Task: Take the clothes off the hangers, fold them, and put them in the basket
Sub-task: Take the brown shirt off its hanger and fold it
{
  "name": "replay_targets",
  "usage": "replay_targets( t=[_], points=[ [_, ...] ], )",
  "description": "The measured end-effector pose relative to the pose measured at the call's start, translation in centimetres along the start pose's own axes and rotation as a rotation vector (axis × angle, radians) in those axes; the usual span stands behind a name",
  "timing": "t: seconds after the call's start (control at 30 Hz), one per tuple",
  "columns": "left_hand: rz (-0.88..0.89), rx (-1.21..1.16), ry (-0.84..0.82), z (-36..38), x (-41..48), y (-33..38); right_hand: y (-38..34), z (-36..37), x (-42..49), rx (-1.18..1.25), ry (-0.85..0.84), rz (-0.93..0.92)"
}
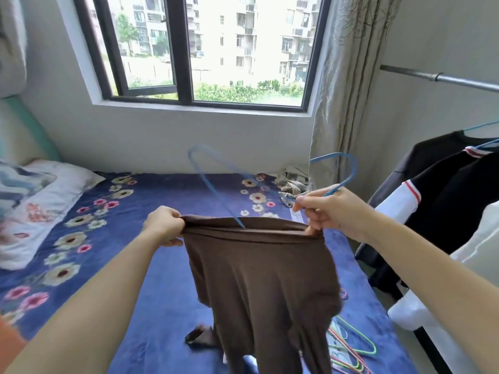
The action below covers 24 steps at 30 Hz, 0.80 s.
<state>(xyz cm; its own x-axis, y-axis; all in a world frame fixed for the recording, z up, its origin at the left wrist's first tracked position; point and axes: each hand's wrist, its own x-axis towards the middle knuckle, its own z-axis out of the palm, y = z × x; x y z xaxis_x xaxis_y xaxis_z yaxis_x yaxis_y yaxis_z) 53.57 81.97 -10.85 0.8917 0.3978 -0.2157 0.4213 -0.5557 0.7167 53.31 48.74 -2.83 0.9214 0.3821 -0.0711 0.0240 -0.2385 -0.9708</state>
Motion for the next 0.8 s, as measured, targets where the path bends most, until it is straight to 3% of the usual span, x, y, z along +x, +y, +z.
replay_targets(
  t=[0.1,0.2,0.33,0.4,0.47,0.6,0.8],
  points=[
    [0.09,-0.088,-0.103,1.9,-0.9,1.2,1.3,-1.9,0.1,0.347,0.013,-0.057],
    [0.18,-0.244,-0.105,4.7,-2.2,3.6,1.6,-3.8,0.9,0.686,0.113,-0.194],
    [0.093,-0.398,-0.059,9.6,-2.7,2.8,2.7,-9.0,1.3,0.948,0.34,-0.258],
    [0.014,-0.431,-0.057,11.5,-2.9,1.8,6.8,-11.5,1.6,0.795,0.441,-0.101],
    [-0.037,-0.464,-0.048,12.8,-2.9,1.4,13.4,-12.5,2.3,0.493,0.492,0.137],
    [-0.107,-0.549,-0.014,13.9,-2.5,1.4,27.6,-10.9,2.2,0.023,0.488,0.477],
    [-0.142,-0.579,0.048,14.4,-2.4,1.3,38.1,-9.1,2.8,-0.194,0.379,0.765]
  ],
)
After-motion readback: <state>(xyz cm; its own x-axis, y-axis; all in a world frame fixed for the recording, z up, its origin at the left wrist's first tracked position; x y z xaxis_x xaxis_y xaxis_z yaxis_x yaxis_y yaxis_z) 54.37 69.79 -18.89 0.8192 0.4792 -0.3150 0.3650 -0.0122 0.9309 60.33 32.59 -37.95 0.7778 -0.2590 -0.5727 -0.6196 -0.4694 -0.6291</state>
